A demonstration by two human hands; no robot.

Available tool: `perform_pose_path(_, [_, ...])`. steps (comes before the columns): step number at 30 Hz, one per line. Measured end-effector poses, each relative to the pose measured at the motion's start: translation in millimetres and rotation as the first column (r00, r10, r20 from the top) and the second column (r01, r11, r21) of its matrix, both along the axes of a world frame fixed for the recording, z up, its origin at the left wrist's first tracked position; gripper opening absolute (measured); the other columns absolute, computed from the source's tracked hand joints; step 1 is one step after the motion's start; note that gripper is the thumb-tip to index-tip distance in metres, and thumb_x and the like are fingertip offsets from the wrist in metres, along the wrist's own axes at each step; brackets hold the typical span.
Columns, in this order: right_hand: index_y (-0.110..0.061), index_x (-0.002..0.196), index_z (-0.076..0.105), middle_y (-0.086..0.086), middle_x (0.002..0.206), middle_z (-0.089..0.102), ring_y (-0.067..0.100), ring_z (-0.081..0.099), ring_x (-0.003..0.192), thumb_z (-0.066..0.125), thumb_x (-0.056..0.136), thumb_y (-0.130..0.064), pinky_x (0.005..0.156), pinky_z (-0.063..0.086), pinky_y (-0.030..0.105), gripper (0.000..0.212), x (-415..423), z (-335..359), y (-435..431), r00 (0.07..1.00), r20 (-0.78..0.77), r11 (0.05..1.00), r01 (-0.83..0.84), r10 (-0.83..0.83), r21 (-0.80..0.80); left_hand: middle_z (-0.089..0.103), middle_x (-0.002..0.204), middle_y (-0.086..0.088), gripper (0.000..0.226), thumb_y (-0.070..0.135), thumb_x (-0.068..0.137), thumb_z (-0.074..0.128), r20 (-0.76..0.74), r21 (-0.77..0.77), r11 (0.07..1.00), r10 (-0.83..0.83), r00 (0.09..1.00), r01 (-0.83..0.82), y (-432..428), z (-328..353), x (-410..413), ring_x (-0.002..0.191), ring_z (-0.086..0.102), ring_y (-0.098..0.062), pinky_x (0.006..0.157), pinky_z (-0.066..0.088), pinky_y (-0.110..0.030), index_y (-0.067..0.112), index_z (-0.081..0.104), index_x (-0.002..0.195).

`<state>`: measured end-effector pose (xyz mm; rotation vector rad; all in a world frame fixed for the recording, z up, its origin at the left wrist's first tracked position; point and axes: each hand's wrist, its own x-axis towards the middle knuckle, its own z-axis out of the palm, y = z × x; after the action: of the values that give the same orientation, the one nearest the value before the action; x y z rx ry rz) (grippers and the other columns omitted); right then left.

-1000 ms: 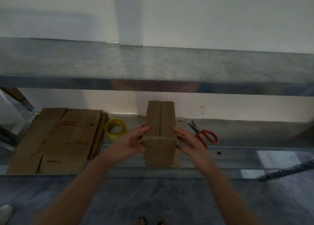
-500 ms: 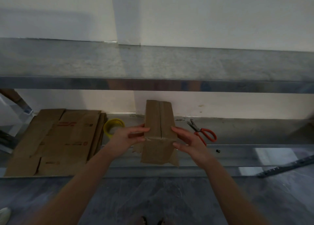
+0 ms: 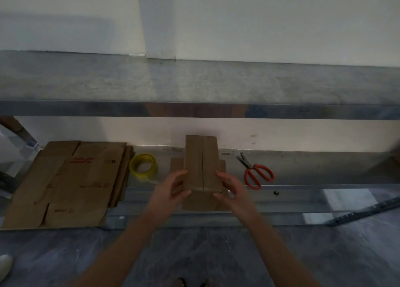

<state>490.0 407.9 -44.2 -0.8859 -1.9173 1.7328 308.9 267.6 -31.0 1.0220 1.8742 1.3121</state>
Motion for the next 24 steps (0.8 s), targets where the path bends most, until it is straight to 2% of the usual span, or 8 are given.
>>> perform_pose_path(3, [-0.023,0.139,0.049,-0.007,0.138,0.051,0.001,0.052,0.125,0.077,0.082,-0.009,0.103,0.047,0.023,0.066,2,-12,-4,1.0,0.009,0.999,-0.022,0.023,-0.04,0.051,0.13,0.007,0.067,0.002,0.084,0.07,-0.008,-0.052,0.998,0.041,0.999,-0.041,-8,-12,6,0.114,0.055,-0.003,0.092,0.048,-0.017,0.022,0.042,0.14])
perform_pose_path(8, [-0.03,0.137,0.046,0.001,0.137,0.056,0.011,0.055,0.123,0.069,0.087,-0.016,0.091,0.053,0.024,0.057,1,-35,-24,0.987,-0.05,0.935,0.126,-0.15,-0.332,0.039,0.142,0.007,0.065,0.024,0.087,0.068,0.12,-0.106,0.991,0.091,0.989,-0.078,-12,-20,9,0.126,0.046,-0.012,0.104,0.044,-0.033,0.043,0.036,0.139])
perform_pose_path(10, [-0.028,0.131,0.047,0.005,0.138,0.054,0.009,0.058,0.116,0.067,0.089,-0.011,0.086,0.051,0.023,0.05,0,-45,-35,0.961,-0.016,0.859,0.238,-0.275,-0.453,0.037,0.142,0.012,0.066,0.023,0.089,0.066,0.151,-0.111,0.993,0.045,0.987,-0.028,-6,-18,10,0.128,0.044,-0.011,0.107,0.042,-0.036,0.055,0.031,0.134])
perform_pose_path(13, [-0.027,0.132,0.047,-0.002,0.143,0.05,-0.006,0.056,0.11,0.06,0.094,-0.024,0.08,0.051,0.023,0.041,-1,-54,-48,0.962,0.072,0.766,0.252,-0.262,-0.591,0.035,0.148,0.007,0.069,0.01,0.091,0.062,0.237,-0.083,0.996,0.0,0.972,0.02,-1,-15,14,0.132,0.042,-0.014,0.109,0.041,-0.041,0.052,0.03,0.136])
perform_pose_path(18, [-0.019,0.123,0.052,0.004,0.122,0.055,0.021,0.05,0.115,0.069,0.087,-0.041,0.078,0.054,0.038,0.045,-3,-50,-52,0.847,0.223,0.506,0.477,-0.482,-0.719,0.036,0.147,0.013,0.069,0.011,0.092,0.06,0.365,-0.012,0.999,0.044,0.93,-0.042,-13,-24,32,0.129,0.046,-0.01,0.105,0.044,-0.035,0.046,0.03,0.142])
perform_pose_path(20, [-0.021,0.113,0.061,0.002,0.093,0.059,0.022,0.058,0.096,0.073,0.076,-0.058,0.069,0.056,0.039,0.054,2,-41,-54,0.903,0.18,0.487,0.368,-0.39,-0.792,0.037,0.145,0.013,0.069,0.009,0.09,0.061,0.482,0.023,0.993,0.092,0.872,-0.118,-15,-26,39,0.126,0.05,-0.014,0.1,0.049,-0.038,0.045,0.032,0.142])
perform_pose_path(22, [-0.023,0.083,0.076,0.002,0.063,0.061,0.018,0.064,0.064,0.068,0.067,-0.075,0.067,0.055,0.039,0.055,4,-29,-57,0.946,0.006,0.467,0.165,-0.323,-0.869,0.036,0.145,0.011,0.07,0.009,0.089,0.061,0.539,0.04,0.986,0.117,0.834,-0.164,-16,-26,48,0.126,0.05,-0.017,0.095,0.052,-0.041,0.042,0.033,0.143])
perform_pose_path(24, [-0.022,0.072,0.079,0.007,0.069,0.071,0.026,0.072,0.066,0.062,0.07,-0.075,0.076,0.057,0.051,0.055,0,-26,-58,0.933,-0.034,0.411,0.125,-0.358,-0.903,0.029,0.146,0.008,0.07,0.01,0.09,0.062,0.45,0.02,0.984,0.152,0.88,-0.18,-17,-25,55,0.127,0.047,-0.018,0.095,0.052,-0.046,0.04,0.031,0.145])
